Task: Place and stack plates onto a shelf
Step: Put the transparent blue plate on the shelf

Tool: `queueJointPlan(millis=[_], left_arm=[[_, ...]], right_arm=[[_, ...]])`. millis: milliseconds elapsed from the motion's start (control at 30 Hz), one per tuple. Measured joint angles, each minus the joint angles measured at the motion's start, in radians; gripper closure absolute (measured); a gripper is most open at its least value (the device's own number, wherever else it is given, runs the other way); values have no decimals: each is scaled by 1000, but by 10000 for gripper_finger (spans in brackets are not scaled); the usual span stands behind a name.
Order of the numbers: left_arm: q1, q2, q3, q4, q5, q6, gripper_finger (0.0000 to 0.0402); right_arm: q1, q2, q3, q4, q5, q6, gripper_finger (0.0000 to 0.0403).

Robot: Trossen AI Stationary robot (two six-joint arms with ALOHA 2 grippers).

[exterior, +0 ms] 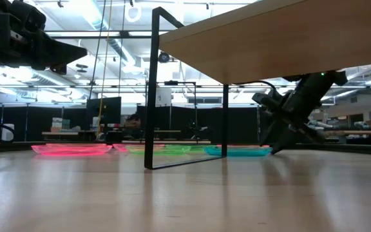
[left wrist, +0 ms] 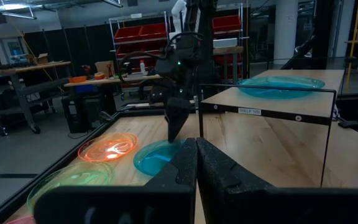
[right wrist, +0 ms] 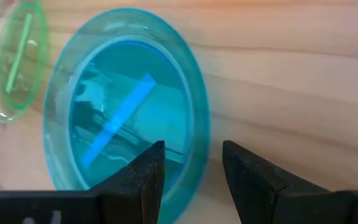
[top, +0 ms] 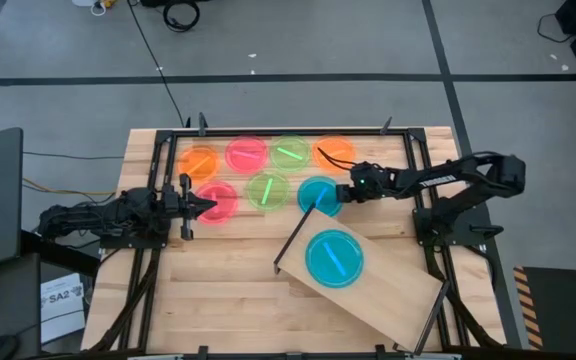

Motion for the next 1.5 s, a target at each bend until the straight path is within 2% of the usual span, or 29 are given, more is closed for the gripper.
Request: queueJointPlan(millis=[367, 833, 1500], left_arm=[[0, 0, 0, 0, 0, 0, 392], [0, 0, 0, 0, 0, 0, 392], [0, 0, 0, 0, 0, 0, 392]], right_arm=[[0, 13, 0, 18, 2, 9, 246], [0, 16, -2, 10, 9, 8, 338], [0, 16, -2, 12, 2, 8, 395]])
